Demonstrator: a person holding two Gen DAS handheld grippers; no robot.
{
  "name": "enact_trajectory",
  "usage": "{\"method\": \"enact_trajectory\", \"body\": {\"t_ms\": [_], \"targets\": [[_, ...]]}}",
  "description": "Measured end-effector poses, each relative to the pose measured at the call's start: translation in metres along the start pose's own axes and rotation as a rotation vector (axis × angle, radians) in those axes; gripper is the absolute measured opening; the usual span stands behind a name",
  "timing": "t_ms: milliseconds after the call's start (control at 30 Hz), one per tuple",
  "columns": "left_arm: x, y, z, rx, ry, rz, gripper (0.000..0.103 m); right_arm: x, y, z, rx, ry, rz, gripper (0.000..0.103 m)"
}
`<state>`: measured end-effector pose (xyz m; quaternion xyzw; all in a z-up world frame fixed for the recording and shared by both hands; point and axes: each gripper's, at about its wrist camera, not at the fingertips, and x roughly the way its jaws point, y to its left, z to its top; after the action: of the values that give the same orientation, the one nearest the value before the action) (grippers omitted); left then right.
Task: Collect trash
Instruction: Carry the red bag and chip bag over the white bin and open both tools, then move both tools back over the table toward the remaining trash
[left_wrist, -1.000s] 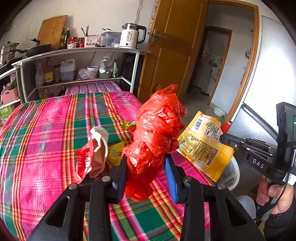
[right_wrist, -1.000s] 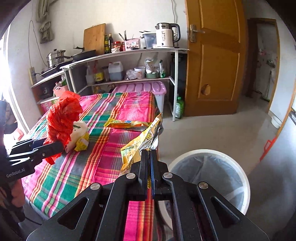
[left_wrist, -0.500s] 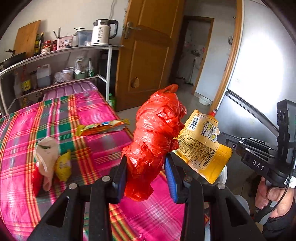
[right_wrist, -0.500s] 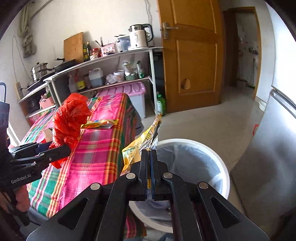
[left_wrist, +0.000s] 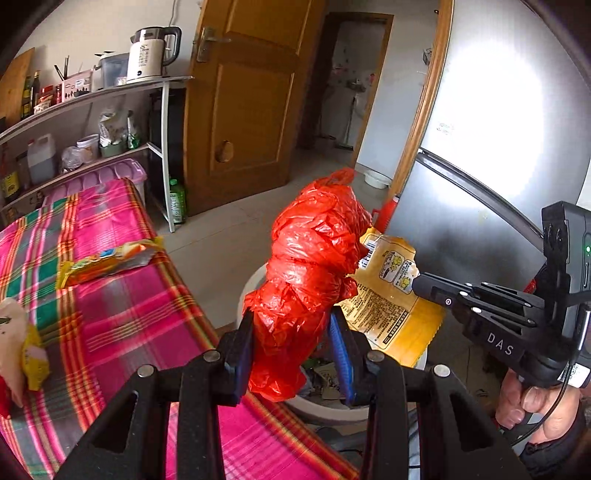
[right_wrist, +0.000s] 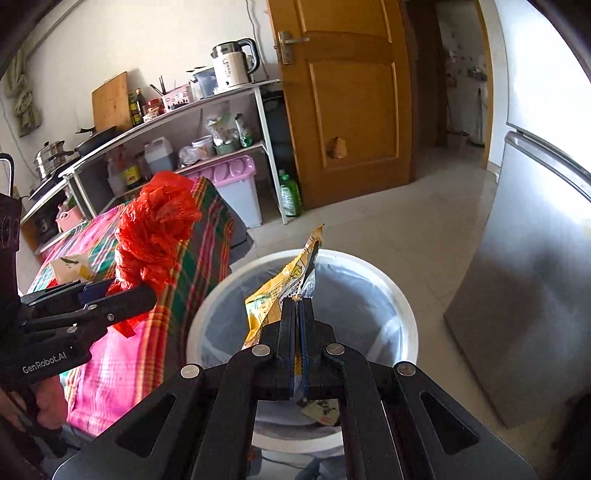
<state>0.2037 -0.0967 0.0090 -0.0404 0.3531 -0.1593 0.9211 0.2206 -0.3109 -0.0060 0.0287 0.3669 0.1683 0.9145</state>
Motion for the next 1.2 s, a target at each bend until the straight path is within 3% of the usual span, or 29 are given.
{"method": "enact_trajectory", "body": {"t_ms": [267,500,867,1200], "targets": [[0.030,-0.010,0.003,-0.002,0.033,-0.015,0.040,0.011,-0.016,-0.003,0.022,0.034,-0.015,0.004],[0.042,-0.011,0.003,-0.014,0.044,-0.031,0.049,0.019,-0.016,-0.006,0.029,0.068,-0.020,0.008],[0.024,-0.003,-0.001,-0.035,0.007,-0.037,0.050,0.008,-0.008,-0.004,0.014,0.042,-0.023,0.019],[-0.016,0.012,-0.016,-0.048,-0.040,-0.002,0.050,-0.009,0.022,-0.010,-0.013,0.030,0.021,0.024]]}}
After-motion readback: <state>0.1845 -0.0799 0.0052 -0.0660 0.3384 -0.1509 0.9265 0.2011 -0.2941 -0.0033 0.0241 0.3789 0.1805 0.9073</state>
